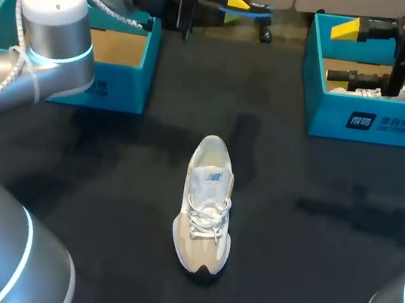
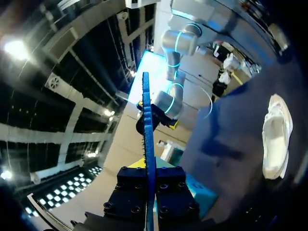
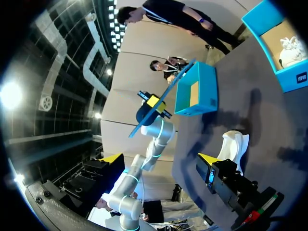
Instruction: Take the shoe out of the shoebox, open the shoe tongue, remove and reinsert the insole, then place the shoe into the shoebox
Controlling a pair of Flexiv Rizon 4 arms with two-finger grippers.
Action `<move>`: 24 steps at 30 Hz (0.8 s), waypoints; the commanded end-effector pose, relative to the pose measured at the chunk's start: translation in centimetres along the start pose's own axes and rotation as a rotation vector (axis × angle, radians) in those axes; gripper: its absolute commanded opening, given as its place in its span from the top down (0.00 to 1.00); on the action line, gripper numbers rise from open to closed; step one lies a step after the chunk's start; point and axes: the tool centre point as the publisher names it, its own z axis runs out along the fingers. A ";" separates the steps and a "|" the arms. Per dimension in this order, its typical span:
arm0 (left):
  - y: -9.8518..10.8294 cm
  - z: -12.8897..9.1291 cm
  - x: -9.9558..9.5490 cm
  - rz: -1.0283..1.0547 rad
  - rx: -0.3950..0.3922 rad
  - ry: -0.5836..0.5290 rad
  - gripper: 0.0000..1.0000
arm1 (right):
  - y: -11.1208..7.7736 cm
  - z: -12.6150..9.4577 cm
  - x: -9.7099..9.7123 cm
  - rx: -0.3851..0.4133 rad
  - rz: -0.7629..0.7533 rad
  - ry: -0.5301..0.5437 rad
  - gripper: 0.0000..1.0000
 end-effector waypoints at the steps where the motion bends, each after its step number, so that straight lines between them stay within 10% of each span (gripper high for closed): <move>1: -1.1 0.1 0.6 0.175 -0.086 -0.030 1.00 | 0.0 0.1 0.0 -0.002 0.001 -0.002 0.00; 24: -1.9 0.5 1.3 0.396 -0.098 0.001 1.00 | 2.1 2.2 0.1 0.036 0.004 0.006 0.00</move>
